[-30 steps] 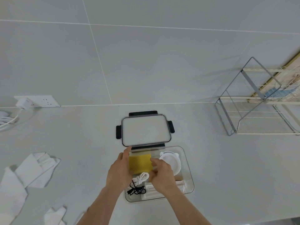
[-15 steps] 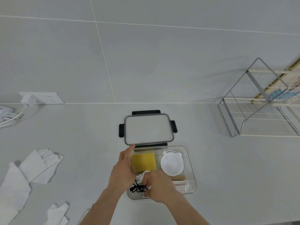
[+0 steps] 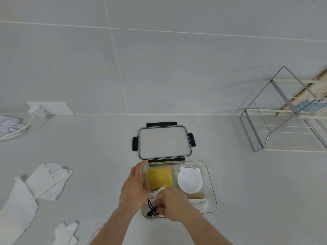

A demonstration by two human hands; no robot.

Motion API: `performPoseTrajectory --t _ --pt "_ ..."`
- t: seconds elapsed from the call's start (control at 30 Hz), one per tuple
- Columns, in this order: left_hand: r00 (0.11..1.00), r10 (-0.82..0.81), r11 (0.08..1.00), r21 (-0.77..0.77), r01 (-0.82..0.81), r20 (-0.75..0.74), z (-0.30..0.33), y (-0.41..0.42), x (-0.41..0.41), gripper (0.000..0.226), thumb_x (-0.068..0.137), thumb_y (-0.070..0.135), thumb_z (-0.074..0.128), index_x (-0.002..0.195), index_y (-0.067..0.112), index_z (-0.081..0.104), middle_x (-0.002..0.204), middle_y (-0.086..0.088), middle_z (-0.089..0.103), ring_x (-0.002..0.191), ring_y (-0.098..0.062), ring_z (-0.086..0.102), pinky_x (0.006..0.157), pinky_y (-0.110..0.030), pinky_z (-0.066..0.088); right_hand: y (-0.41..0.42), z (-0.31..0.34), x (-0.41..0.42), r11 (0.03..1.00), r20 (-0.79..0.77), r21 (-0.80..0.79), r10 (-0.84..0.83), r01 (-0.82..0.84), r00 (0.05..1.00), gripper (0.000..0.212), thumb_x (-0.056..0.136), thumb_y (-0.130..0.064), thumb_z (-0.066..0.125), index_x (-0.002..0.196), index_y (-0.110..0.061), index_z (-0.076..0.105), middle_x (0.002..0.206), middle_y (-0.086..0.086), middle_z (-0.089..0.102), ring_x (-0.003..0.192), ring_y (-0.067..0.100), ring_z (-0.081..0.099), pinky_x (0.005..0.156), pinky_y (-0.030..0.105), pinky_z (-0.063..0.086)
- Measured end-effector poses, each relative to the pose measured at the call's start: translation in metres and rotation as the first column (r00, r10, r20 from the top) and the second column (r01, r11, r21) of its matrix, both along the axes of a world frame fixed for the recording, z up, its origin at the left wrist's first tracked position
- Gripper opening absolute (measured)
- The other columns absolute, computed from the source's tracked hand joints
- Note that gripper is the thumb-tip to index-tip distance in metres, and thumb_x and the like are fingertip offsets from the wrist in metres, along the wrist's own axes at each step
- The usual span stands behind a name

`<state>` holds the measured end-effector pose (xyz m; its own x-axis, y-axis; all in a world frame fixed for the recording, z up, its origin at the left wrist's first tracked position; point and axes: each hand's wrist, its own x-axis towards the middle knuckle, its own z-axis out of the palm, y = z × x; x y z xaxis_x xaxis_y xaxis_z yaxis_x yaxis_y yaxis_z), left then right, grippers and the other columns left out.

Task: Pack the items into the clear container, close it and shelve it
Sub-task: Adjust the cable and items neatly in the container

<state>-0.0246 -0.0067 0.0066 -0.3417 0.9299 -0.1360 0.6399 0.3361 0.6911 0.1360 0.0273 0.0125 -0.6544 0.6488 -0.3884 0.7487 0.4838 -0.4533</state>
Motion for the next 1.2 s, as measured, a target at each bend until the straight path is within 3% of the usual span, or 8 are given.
performPoseTrajectory --t 0.13,0.33,0.5,0.67,0.8,0.9,1.03,1.2 --pt "0.998 -0.034 0.997 0.067 0.037 -0.053 0.003 0.001 -0.002 0.056 0.090 0.018 0.059 0.136 0.037 0.035 0.134 0.007 0.049 0.099 -0.018 0.061 0.079 -0.035 0.053 0.009 0.010 0.006 0.995 -0.042 -0.007 -0.097 0.097 0.994 0.017 0.080 -0.032 0.067 0.093 -0.027 0.076 0.080 -0.007 0.068 0.078 0.015 0.060 0.063 0.025 0.044" --pt "0.874 -0.262 0.923 0.159 0.351 -0.410 0.007 0.008 -0.010 0.026 0.077 0.019 0.068 0.099 0.029 0.058 0.095 0.013 0.061 0.094 -0.016 0.052 0.083 -0.032 0.045 0.010 0.014 0.007 0.999 0.101 0.009 -0.031 0.031 0.994 0.016 0.075 -0.028 0.065 0.085 -0.017 0.071 0.093 0.004 0.073 0.089 0.029 0.065 0.075 0.035 0.055" --pt "0.613 -0.592 0.771 -0.146 0.619 -0.523 0.013 0.016 0.013 0.014 0.073 0.028 0.064 0.086 0.029 0.057 0.079 0.012 0.068 0.089 -0.016 0.052 0.084 -0.031 0.037 0.002 0.001 0.019 0.998 0.103 0.001 -0.057 0.057 0.993 0.015 0.085 -0.026 0.068 0.093 -0.019 0.078 0.101 0.004 0.075 0.094 0.030 0.067 0.072 0.032 0.052" --pt "0.430 -0.678 0.723 -0.438 0.534 -0.596 0.018 0.022 0.031 0.021 0.079 0.034 0.064 0.095 0.022 0.058 0.091 0.001 0.070 0.101 -0.024 0.052 0.093 -0.040 0.029 -0.001 -0.004 0.040 0.928 -0.074 -0.078 -0.369 0.363 0.927 0.027 0.087 -0.009 0.058 0.095 -0.025 0.078 0.096 -0.007 0.078 0.085 0.017 0.070 0.076 0.031 0.057" --pt "0.467 -0.649 0.758 -0.459 0.464 -0.600 0.012 0.019 0.039 0.022 0.082 0.037 0.063 0.094 0.020 0.055 0.090 -0.003 0.070 0.098 -0.027 0.054 0.089 -0.042 0.028 0.002 -0.007 0.054 0.855 -0.078 -0.034 -0.518 0.517 0.852 0.022 0.089 -0.012 0.060 0.095 -0.028 0.073 0.089 -0.016 0.075 0.080 0.006 0.067 0.065 0.017 0.050" --pt "0.518 -0.590 0.807 -0.420 0.416 -0.619 0.006 0.013 0.036 0.035 0.084 0.054 0.054 0.092 0.020 0.056 0.089 -0.002 0.070 0.096 -0.027 0.054 0.093 -0.043 0.027 0.000 -0.010 0.051 0.856 -0.075 -0.052 -0.517 0.514 0.853 0.019 0.089 -0.014 0.060 0.097 -0.027 0.072 0.092 -0.014 0.077 0.086 0.008 0.069 0.070 0.023 0.054" --pt "0.550 -0.593 0.805 -0.407 0.431 -0.589 0.003 0.010 0.037 0.028 0.083 0.045 0.059 0.099 0.022 0.056 0.098 -0.002 0.068 0.102 -0.027 0.052 0.095 -0.043 0.027 -0.005 -0.012 0.048 0.868 -0.063 -0.031 -0.497 0.496 0.865 0.017 0.088 -0.021 0.062 0.100 -0.031 0.070 0.095 -0.016 0.077 0.087 0.003 0.070 0.060 0.005 0.033" --pt "0.627 -0.555 0.820 -0.235 0.522 -0.547 0.001 -0.001 0.028 0.032 0.082 0.051 0.049 0.102 0.030 0.062 0.099 0.005 0.064 0.101 -0.021 0.055 0.096 -0.038 0.035 -0.003 -0.013 0.050 0.875 -0.034 -0.069 -0.482 0.479 0.876 0.017 0.088 -0.023 0.063 0.101 -0.032 0.069 0.096 -0.017 0.076 0.080 0.001 0.063 0.059 0.005 0.032"
